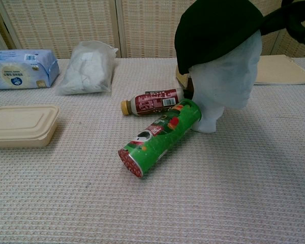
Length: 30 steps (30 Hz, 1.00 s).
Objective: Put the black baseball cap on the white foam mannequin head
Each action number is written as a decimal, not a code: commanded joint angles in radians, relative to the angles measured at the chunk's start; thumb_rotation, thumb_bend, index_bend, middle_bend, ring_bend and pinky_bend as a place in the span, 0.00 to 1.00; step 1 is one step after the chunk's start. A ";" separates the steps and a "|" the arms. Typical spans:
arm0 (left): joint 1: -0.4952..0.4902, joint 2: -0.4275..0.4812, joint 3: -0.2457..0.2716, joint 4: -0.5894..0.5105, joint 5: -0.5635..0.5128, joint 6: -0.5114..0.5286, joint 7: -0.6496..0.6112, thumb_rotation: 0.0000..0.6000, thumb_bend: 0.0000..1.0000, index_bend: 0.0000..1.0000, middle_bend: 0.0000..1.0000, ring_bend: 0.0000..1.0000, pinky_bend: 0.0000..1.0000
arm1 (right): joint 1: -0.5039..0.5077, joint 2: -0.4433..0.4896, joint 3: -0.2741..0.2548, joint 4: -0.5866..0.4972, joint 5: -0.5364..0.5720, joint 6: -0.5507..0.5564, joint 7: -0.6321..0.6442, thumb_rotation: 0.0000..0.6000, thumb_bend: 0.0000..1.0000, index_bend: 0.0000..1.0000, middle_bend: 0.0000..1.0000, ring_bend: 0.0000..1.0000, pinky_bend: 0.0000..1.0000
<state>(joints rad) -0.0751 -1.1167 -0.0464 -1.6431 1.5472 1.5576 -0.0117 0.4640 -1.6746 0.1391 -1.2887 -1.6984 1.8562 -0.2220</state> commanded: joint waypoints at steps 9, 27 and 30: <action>-0.001 0.002 -0.001 -0.001 -0.005 -0.006 -0.001 1.00 0.22 0.12 0.00 0.00 0.02 | -0.057 -0.047 -0.034 0.099 -0.007 -0.020 0.034 1.00 0.44 0.73 1.00 1.00 1.00; -0.002 0.000 -0.001 0.000 -0.005 -0.009 0.003 1.00 0.22 0.12 0.00 0.00 0.02 | -0.176 0.175 -0.059 -0.132 0.043 -0.084 -0.018 1.00 0.00 0.00 0.73 0.88 1.00; -0.001 0.002 0.001 0.000 -0.003 -0.010 0.004 1.00 0.22 0.12 0.00 0.00 0.02 | -0.220 0.239 -0.073 -0.206 0.074 -0.087 -0.047 1.00 0.00 0.00 0.63 0.80 1.00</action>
<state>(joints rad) -0.0761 -1.1149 -0.0454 -1.6424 1.5444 1.5481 -0.0077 0.2734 -1.4740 0.0766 -1.4509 -1.6458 1.7712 -0.2493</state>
